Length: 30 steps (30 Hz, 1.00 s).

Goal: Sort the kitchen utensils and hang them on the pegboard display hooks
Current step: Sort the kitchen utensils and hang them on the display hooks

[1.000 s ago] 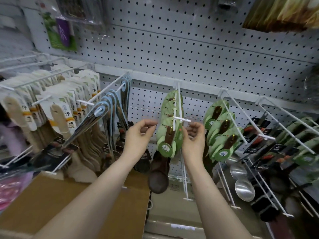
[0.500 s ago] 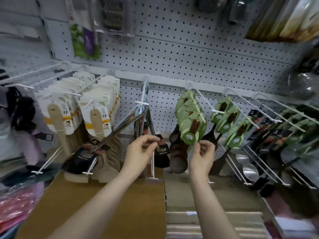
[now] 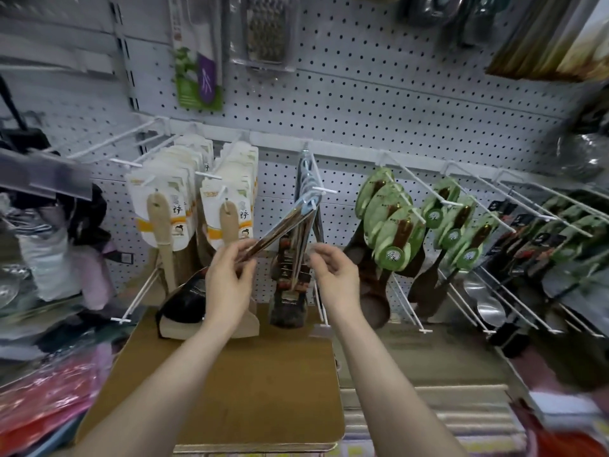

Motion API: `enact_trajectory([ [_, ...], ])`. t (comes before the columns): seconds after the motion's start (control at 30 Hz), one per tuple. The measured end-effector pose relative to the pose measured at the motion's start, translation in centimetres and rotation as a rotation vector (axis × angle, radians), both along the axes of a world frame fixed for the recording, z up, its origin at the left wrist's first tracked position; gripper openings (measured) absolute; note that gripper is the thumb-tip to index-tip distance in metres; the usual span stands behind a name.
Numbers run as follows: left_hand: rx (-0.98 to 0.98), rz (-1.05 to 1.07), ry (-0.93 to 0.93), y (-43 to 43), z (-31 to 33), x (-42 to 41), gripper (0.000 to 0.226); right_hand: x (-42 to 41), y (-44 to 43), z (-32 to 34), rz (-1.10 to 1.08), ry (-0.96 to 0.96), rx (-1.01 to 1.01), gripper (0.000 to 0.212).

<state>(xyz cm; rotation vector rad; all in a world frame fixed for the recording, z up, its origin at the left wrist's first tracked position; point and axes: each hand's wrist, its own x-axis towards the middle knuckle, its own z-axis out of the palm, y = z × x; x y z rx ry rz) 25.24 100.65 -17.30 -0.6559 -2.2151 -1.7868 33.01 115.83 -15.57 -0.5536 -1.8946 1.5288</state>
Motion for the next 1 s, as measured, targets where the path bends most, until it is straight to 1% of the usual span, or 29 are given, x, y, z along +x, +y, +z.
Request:
enact_trajectory([
  [0.07, -0.041, -0.009, 0.013, -0.2, -0.1, -0.5, 0.037, -0.9, -1.0, 0.6, 0.070, -0.024, 0.003, 0.018],
  [0.2, -0.199, -0.016, 0.044, -0.7, -0.5, -1.4, 0.040, -2.9, -2.5, 1.3, 0.134, -0.051, -0.026, 0.029],
  [0.33, -0.282, -0.059, 0.107, -1.2, -0.1, -1.8, 0.038, -3.7, -3.4, 1.9, 0.165, 0.002, -0.155, 0.024],
  [0.43, -0.326, -0.067, 0.150, -1.7, 0.4, -2.2, 0.037, -4.2, -4.1, 2.1, 0.182, 0.027, -0.249, 0.025],
  [0.53, -0.349, -0.057, 0.151, -1.8, 0.8, -2.3, 0.037, -4.5, -4.7, 2.4, 0.198, 0.045, -0.303, 0.022],
  [0.63, -0.358, -0.050, 0.149, -2.0, 0.9, -2.4, 0.035, -4.7, -5.1, 2.5, 0.212, 0.058, -0.321, 0.017],
  [0.87, -0.403, -0.026, 0.215, -2.8, 1.9, -2.3, 0.030, -4.3, -5.2, 2.8, 0.252, 0.112, -0.389, 0.021],
  [1.0, -0.464, 0.016, 0.264, -3.4, 2.5, -2.0, 0.029, -4.1, -5.5, 3.2, 0.278, 0.127, -0.385, 0.022],
])
